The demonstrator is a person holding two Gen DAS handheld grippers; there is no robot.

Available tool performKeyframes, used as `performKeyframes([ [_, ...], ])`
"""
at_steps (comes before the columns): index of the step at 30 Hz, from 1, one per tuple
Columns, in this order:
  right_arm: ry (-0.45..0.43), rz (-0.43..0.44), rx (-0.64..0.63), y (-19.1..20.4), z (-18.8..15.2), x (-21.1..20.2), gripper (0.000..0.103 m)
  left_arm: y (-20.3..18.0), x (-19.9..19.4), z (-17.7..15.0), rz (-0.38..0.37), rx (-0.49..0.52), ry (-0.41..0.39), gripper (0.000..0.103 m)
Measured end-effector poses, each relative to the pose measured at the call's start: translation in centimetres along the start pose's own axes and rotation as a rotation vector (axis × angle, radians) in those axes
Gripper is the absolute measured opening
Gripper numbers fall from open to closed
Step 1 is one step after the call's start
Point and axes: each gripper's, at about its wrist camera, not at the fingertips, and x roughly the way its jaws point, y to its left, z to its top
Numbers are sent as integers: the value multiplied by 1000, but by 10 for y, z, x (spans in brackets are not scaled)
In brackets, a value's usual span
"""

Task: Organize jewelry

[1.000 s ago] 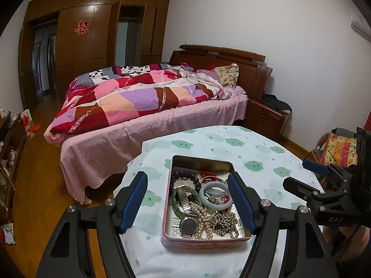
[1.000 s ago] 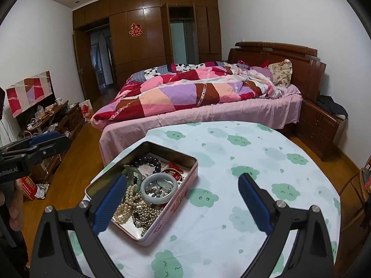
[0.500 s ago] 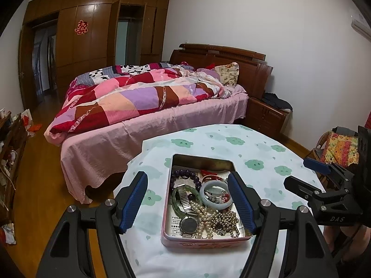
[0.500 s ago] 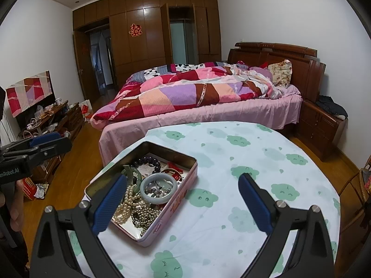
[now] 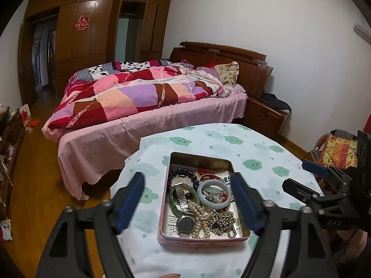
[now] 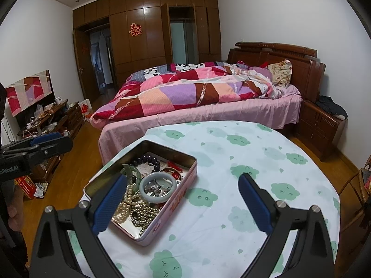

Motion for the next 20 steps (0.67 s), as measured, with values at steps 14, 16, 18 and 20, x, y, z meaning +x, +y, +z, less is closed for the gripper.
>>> performKeyframes([
  [14, 9, -5, 6, -3, -9, 4, 99, -8, 1, -2, 63, 49, -26, 89],
  [16, 12, -7, 7, -3, -10, 5, 99, -6, 1, -3, 53, 46, -24, 89],
  [18, 15, -9, 9, -4, -11, 6, 99, -6, 1, -3, 44, 43, -24, 89],
  [20, 20, -11, 9, -5, -12, 7, 99, -6, 2, -3, 45, 43, -23, 89],
])
